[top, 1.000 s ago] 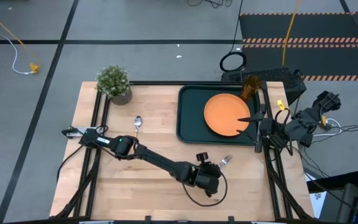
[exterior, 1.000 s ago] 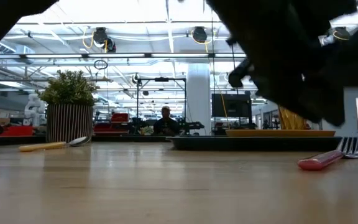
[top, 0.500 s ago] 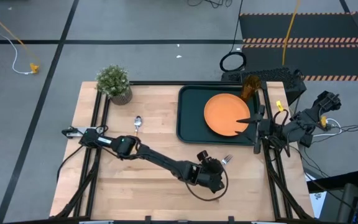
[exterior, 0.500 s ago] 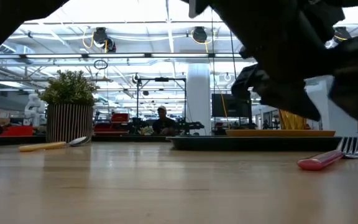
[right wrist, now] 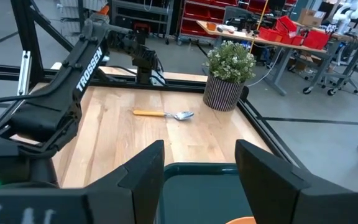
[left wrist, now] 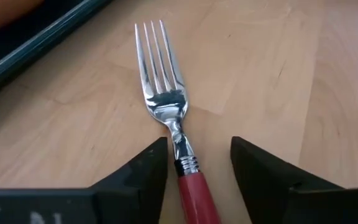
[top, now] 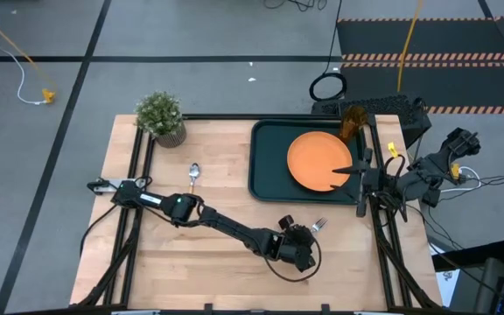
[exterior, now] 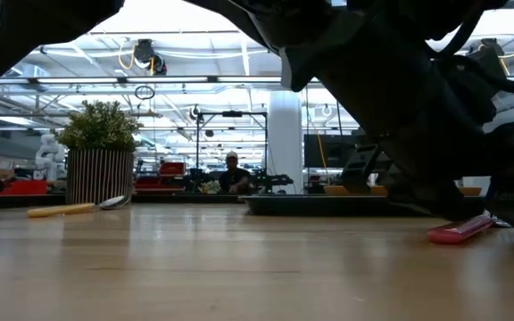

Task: Pick and place plate/cup/fork/spoon on tray
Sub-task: Put the pink fork on the left side of the orange plate

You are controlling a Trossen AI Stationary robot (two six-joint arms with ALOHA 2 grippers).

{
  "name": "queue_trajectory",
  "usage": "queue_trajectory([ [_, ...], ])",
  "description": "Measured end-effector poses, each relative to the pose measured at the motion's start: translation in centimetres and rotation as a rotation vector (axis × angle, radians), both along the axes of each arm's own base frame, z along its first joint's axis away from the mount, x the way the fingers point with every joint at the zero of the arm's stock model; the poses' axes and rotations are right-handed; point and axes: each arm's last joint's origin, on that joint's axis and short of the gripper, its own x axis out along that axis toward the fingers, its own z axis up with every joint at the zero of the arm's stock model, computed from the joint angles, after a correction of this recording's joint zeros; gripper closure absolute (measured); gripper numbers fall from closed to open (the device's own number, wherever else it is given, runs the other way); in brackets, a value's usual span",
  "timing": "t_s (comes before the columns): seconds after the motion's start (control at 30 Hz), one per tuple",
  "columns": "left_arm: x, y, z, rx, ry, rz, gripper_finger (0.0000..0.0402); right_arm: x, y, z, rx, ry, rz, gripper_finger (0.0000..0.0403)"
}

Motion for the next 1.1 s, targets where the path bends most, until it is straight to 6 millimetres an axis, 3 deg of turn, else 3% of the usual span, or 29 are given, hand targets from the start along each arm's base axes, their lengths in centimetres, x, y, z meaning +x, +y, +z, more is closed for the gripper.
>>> queue_trajectory([
  [0.37, 0.3, 0.7, -0.1, 0.036, 0.023, -0.035, 0.0359, 0.0, 0.1, 0.0, 0.013, 0.010, 0.048, 0.0211],
  [0.67, 0.2, 1.0, 0.5, 0.055, 0.040, -0.062, 0.0360, 0.0, 0.3, -0.1, 0.033, 0.019, 0.094, 0.0211],
  [1.1, -0.8, 2.6, 4.8, 0.127, 0.127, -0.041, 0.0350, 0.1, 0.3, -0.2, 0.046, 0.025, 0.090, 0.0211],
])
